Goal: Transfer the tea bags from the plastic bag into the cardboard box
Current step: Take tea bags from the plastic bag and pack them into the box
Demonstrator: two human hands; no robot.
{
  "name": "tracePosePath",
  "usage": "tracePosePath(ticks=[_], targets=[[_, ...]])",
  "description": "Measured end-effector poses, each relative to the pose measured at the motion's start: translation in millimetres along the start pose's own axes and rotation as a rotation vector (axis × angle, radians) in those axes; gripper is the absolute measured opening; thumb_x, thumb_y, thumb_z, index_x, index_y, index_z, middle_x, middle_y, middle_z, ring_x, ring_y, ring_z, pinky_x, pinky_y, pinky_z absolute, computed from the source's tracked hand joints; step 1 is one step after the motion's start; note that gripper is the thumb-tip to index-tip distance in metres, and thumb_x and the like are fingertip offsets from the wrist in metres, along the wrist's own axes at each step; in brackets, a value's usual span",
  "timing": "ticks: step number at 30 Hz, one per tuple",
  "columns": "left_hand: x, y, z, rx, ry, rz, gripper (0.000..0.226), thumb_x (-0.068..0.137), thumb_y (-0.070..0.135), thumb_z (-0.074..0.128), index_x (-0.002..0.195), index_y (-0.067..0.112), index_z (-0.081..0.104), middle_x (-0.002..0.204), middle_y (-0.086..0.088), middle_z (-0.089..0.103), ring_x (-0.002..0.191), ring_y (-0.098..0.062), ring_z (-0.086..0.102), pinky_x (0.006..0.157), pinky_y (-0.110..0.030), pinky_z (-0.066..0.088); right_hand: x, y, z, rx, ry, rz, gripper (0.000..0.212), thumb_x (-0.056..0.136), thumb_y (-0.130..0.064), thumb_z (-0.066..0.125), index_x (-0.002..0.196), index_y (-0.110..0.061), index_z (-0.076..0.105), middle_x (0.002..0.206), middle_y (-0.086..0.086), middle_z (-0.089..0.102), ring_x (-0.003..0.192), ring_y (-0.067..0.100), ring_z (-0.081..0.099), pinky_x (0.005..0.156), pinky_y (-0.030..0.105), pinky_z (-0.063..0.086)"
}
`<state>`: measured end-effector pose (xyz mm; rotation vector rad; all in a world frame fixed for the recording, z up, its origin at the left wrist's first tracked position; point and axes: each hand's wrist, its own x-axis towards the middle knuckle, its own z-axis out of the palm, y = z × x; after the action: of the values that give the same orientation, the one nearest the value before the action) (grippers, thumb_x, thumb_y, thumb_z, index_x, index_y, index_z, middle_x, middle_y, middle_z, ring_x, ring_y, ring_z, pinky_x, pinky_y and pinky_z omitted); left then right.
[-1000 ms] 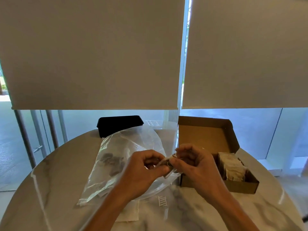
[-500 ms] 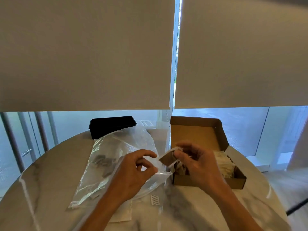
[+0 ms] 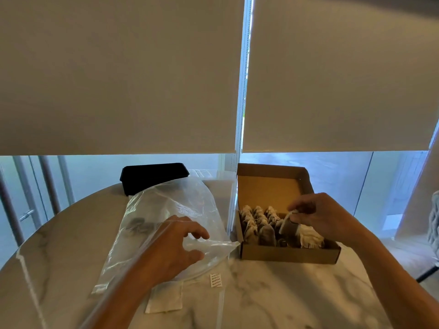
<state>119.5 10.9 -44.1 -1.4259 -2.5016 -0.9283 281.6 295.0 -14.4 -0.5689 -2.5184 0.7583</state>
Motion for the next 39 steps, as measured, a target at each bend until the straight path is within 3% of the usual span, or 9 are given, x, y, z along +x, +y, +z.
tracePosePath(ticks=[3,8,21,30,35,39], targets=[[0.2,-2.3,0.3,-0.039,0.037,0.008,0.027,0.071,0.032,0.079,0.082,0.048,0.061,0.088,0.023,0.062,0.084,0.000,0.054,0.078,-0.022,0.047,5.7,2.7,9.0,-0.085,-0.100,0.020,0.020,0.079,-0.017,0.075,0.082,-0.036,0.070,0.086,-0.014,0.068,0.084,0.009,0.063,0.080,0.027,0.054],[0.0,-6.4,1.3,-0.072,0.057,0.009,0.021,0.072,0.029,0.078,0.081,0.044,0.066,0.084,0.024,0.062,0.080,0.001,0.055,0.068,-0.012,0.040,7.0,0.4,25.9,-0.125,-0.125,0.028,0.016,0.082,-0.015,0.072,0.084,-0.030,0.073,0.090,-0.013,0.068,0.082,0.012,0.062,0.070,0.019,0.052],[-0.3,-4.0,1.2,-0.051,0.036,0.003,0.016,0.075,0.031,0.076,0.089,0.038,0.069,0.086,0.024,0.061,0.077,0.001,0.056,0.064,-0.007,0.039,7.6,12.2,31.1,-0.083,-0.135,0.028,0.023,0.081,-0.018,0.073,0.078,-0.040,0.070,0.087,-0.012,0.067,0.081,0.014,0.063,0.076,0.031,0.058],[-2.5,-5.3,0.8,-0.068,0.040,-0.007,0.019,0.074,0.029,0.076,0.086,0.041,0.068,0.086,0.022,0.063,0.079,0.001,0.057,0.065,-0.008,0.042,7.2,9.5,25.7,-0.073,-0.174,0.030,0.020,0.077,-0.018,0.077,0.086,-0.035,0.071,0.089,-0.006,0.067,0.083,0.016,0.063,0.079,0.033,0.057],[-5.2,-9.3,-0.1,-0.067,0.048,0.016,0.028,0.071,0.033,0.079,0.090,0.047,0.065,0.092,0.024,0.061,0.083,0.000,0.056,0.072,-0.012,0.043,5.2,9.9,17.2,-0.018,-0.168,0.075,0.032,0.075,-0.011,0.078,0.099,-0.028,0.068,0.098,-0.006,0.066,0.089,0.011,0.063,0.076,0.023,0.053],[-14.1,-15.5,-3.3,-0.100,0.092,0.053,0.027,0.069,0.025,0.080,0.079,0.044,0.064,0.094,0.025,0.060,0.092,0.001,0.052,0.077,-0.012,0.038,0.4,5.8,9.4,-0.036,-0.061,0.052,0.030,0.077,-0.008,0.076,0.092,-0.033,0.067,0.096,-0.012,0.067,0.082,0.007,0.065,0.073,0.020,0.052]])
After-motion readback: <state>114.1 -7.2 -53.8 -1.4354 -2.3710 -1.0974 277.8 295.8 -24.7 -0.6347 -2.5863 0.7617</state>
